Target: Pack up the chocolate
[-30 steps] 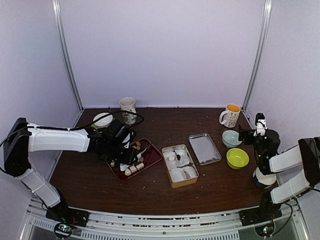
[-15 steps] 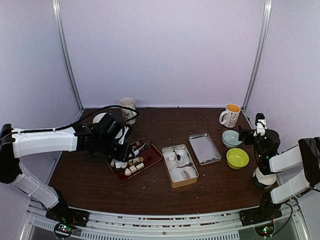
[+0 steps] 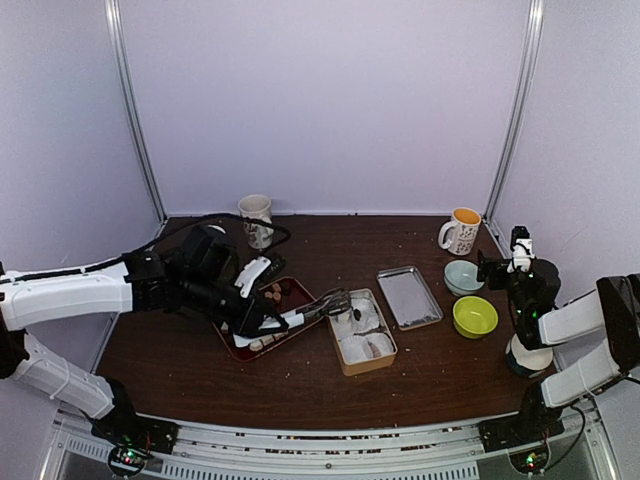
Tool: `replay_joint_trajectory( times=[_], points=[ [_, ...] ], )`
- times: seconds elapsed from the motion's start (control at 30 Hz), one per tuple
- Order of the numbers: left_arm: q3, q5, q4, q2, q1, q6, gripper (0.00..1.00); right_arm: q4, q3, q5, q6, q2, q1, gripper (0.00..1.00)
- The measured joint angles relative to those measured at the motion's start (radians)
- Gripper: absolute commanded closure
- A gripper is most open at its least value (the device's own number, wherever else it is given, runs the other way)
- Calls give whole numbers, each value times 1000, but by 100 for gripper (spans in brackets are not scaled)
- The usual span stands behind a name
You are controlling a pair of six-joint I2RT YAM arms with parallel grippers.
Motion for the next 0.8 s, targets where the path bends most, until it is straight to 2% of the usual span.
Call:
replay_joint_trajectory(
  times=[0.13,0.33,0.8],
  points=[
    [6,58,3,58,-39,43,85,0,0,0,0,0,0,0],
    [41,73,-43,150,-82,89,83,0,0,0,0,0,0,0],
    [74,28,-98,176,-102,120,67,0,0,0,0,0,0,0]
  ],
)
